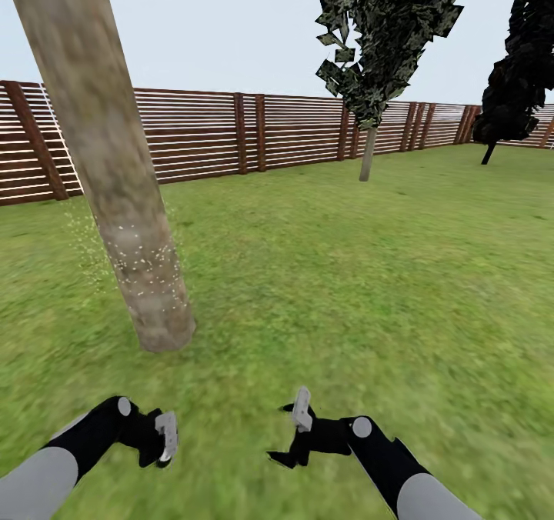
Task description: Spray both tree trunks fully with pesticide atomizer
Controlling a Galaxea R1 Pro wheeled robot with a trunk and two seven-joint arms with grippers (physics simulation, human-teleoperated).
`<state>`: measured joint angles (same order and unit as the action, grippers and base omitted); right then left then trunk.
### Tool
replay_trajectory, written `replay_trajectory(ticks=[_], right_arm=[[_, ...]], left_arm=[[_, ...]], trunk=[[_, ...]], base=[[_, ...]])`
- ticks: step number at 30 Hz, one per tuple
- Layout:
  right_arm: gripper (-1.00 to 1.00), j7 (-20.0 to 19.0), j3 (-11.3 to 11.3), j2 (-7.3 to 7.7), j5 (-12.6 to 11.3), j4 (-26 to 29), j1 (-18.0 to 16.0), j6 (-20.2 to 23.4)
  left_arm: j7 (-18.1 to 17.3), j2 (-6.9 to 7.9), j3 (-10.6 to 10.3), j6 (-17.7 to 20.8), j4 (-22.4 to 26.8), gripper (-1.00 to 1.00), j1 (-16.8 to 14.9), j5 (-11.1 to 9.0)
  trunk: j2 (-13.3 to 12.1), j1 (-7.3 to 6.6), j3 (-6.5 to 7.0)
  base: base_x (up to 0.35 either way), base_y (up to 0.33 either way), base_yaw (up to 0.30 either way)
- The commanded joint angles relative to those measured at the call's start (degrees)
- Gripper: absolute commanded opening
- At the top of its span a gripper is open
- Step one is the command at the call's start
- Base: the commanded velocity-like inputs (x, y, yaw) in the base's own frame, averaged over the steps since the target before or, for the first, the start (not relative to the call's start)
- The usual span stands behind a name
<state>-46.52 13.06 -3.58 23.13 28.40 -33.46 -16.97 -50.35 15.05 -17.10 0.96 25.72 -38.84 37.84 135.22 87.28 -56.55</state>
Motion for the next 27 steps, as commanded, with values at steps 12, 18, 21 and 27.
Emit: replay_trajectory(ticks=[12,18,21,27], right_arm=[[1.0,70.46,-9.79,5.28,-5.56,-25.33,9.77,-27.42],[1.0,72.89,-9.77,1.29,-5.43,-26.21,11.99,-32.83],[1.0,72.72,-9.72,1.27,-5.2,-26.9,12.47,-32.75],[1.0,72.72,-9.8,1.36,-5.29,-26.96,12.62,-32.66]], left_arm=[[47.19,-1.94,23.83,-25.55,-12.67,-1.0,19.55,-40.12],[47.64,-2.31,23.88,-27.16,-19.29,-1.0,20.9,-41.3],[47.64,-3.18,23.95,-27.15,-19.48,-1.0,20.91,-41.45],[47.63,-3.71,23.95,-27.17,-19.44,-1.0,20.91,-41.45]], trunk=[[0.0,0.0,0.0],[0.0,0.0,0.0],[0.0,0.0,0.0],[0.0,0.0,0.0]], base=[[0.0,0.0,0.0],[0.0,0.0,0.0],[0.0,0.0,0.0],[0.0,0.0,0.0]])
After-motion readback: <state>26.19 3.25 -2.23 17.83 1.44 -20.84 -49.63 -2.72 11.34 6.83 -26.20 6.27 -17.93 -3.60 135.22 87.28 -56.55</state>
